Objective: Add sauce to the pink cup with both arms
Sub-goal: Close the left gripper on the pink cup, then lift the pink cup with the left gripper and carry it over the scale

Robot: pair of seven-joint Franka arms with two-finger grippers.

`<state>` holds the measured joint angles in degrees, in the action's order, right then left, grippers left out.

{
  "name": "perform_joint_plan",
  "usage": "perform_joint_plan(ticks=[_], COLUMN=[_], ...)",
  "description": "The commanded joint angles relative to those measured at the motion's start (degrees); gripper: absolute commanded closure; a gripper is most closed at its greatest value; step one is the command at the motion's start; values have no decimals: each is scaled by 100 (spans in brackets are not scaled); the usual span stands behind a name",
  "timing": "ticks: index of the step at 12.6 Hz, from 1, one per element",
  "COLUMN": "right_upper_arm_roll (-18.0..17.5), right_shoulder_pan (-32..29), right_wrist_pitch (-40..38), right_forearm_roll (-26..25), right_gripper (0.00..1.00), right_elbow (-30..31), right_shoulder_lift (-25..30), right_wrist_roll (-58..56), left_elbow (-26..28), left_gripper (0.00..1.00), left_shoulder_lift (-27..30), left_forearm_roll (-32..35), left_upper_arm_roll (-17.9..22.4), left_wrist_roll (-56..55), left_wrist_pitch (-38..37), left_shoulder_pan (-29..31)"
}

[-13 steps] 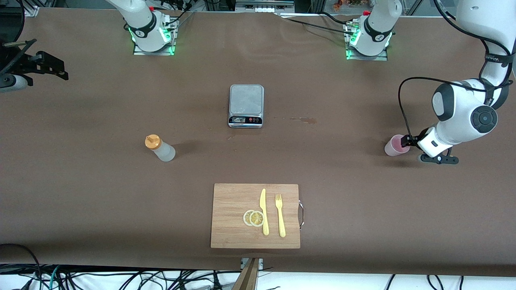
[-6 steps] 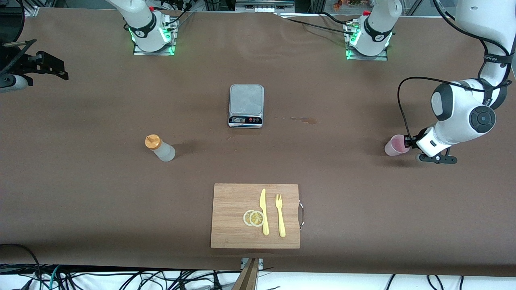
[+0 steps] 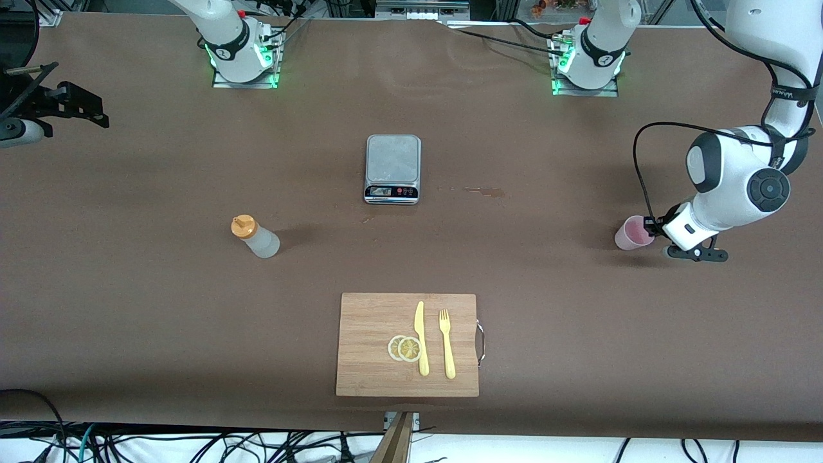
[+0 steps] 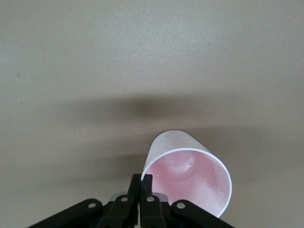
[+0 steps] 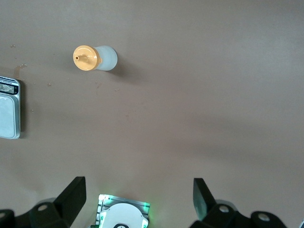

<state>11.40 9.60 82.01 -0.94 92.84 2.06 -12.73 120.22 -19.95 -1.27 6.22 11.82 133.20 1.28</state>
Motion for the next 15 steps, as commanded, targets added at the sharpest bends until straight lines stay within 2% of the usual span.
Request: perform_joint_plan(ticks=[1, 3, 6, 9, 15], right_upper_arm_roll=[-15, -15, -15, -15, 29], right_shoulder_pan=[-55, -55, -55, -55, -72], right_wrist_pitch=[-80, -72, -71, -63, -63], right_forearm_roll=[6, 6, 6, 6, 6], right_gripper=[0, 0, 0, 0, 0], right_elbow=[-108, -108, -108, -108, -108], right_shoulder_lift=[-22, -22, -22, -22, -22], right_wrist_roll=[-89, -89, -80, -80, -80], left_elbow=[-43, -218, -315, -420, -649], left_gripper=[100, 100, 100, 100, 100], left_shoulder_lift=[79, 114, 123, 220, 246], left_forearm_roll=[-294, -513, -1120, -1121, -1121], left_upper_arm_roll=[-15, -85, -138, -699, -981], left_wrist_roll=[49, -82, -704, -2056, -4043], left_wrist_pitch=[5, -110, -110, -215, -435], left_shoulder_pan=[-110, -303, -960, -1401, -2850])
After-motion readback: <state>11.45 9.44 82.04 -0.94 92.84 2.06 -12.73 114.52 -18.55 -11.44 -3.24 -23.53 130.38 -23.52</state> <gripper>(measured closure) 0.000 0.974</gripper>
